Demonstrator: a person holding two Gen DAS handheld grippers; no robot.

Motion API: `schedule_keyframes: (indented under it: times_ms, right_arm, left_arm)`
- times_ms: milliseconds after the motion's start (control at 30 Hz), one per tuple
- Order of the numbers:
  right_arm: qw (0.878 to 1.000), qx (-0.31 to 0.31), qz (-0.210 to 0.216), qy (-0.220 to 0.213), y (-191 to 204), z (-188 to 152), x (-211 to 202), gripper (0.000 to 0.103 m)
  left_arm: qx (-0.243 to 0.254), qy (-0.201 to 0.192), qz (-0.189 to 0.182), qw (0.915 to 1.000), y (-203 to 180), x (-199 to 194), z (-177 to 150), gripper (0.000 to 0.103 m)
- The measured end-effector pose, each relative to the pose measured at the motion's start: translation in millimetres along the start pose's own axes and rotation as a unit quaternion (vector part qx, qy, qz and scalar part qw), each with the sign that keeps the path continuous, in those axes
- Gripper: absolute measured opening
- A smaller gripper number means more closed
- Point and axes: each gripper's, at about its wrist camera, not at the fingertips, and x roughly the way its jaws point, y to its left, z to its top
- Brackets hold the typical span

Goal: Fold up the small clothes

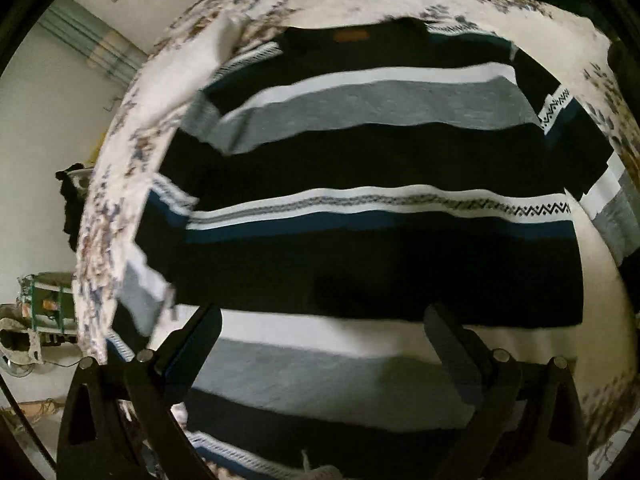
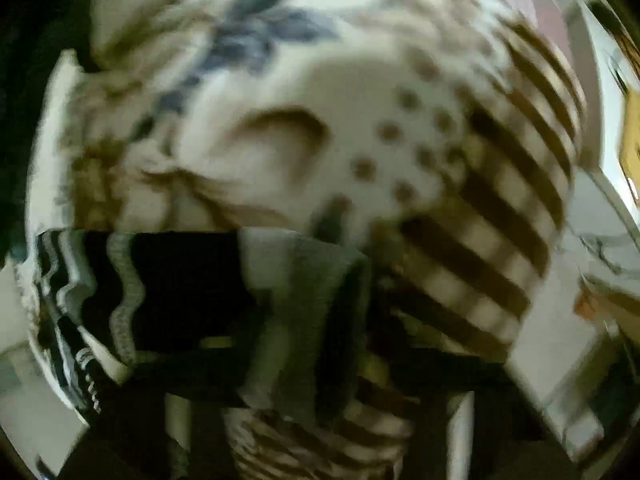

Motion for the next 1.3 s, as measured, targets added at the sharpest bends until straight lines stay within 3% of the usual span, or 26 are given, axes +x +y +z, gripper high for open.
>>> schedule_keyframes:
  times_ms: [100, 200, 300, 367, 467, 533, 700, 800, 833, 867, 1000, 1133, 1233, 1300]
  right_arm:
    - [0.998, 0.012, 0.04, -0.038, -10.7, 13.7, -30.8, 0.006]
    - [0.996, 0.001, 0.043, -0.076, -16.4, 37.5, -57.7, 0.006]
    - [0.998, -0.004, 0.034, -0.055, -11.8, 57.7, -53.5, 0.009]
    - [1.0, 0.011, -0.002, -0.024, -17.6, 66.8, -34.9, 0.04]
    - [0.997, 0.076, 0.02, -0.013, -26.3, 59.2, -22.6, 0.062]
    - [0.992, 0.122, 0.041, -0.003, -37.4, 51.8, -11.2, 0.069]
    - [0.972, 0.202, 0.117, 0.026, -44.6, 25.0, 30.5, 0.069]
    - [0.966, 0.229, 0.117, 0.009, -33.3, 12.9, 32.6, 0.068]
    - [0.964, 0.232, 0.125, -0.013, -27.2, 12.1, 28.0, 0.052]
    - [0.966, 0.225, 0.122, -0.02, -17.6, 13.1, 25.0, 0.012]
    - [0.982, 0.152, 0.101, -0.056, 39.2, 15.6, -6.9, 0.012]
    - [0.992, 0.034, 0.089, -0.082, 142.4, 3.6, -44.4, 0.012]
    - [0.989, -0.077, 0.081, -0.095, 243.0, -26.3, -61.5, 0.012]
    - [0.98, -0.151, 0.086, -0.098, 319.8, -57.8, -61.9, 0.012]
  left_arm:
    - [0.005, -0.004, -0.014, 0.9999, -18.3, 3.1, 8.4, 0.103]
    - [0.003, -0.017, -0.031, 0.9994, -32.0, -3.0, 17.2, 0.103]
    - [0.009, -0.027, -0.044, 0.9986, -43.6, -10.1, 22.9, 0.103]
    - [0.013, -0.026, -0.047, 0.9985, -47.2, -12.2, 24.0, 0.103]
    - [0.011, -0.025, -0.052, 0.9983, -44.6, -14.1, 23.0, 0.103]
    - [0.011, -0.023, -0.048, 0.9985, -42.5, -12.5, 21.1, 0.103]
    - [-0.012, 0.002, -0.043, 0.999, -26.4, 4.3, 11.2, 0.103]
    - [-0.034, 0.008, -0.039, 0.9987, -8.0, 12.9, 4.9, 0.103]
    - [-0.041, 0.009, -0.036, 0.9985, -1.5, 15.9, 2.8, 0.103]
    - [-0.05, 0.012, -0.033, 0.9981, 6.6, 19.3, 0.4, 0.103]
    - [-0.095, 0.025, -0.026, 0.9948, 45.2, 34.0, -11.5, 0.103]
    - [-0.132, 0.034, -0.017, 0.9906, 86.3, 46.7, -25.4, 0.103]
    - [-0.158, 0.038, -0.009, 0.9866, 125.7, 55.1, -36.3, 0.103]
    - [-0.173, 0.036, -0.004, 0.9843, 149.6, 59.4, -42.6, 0.103]
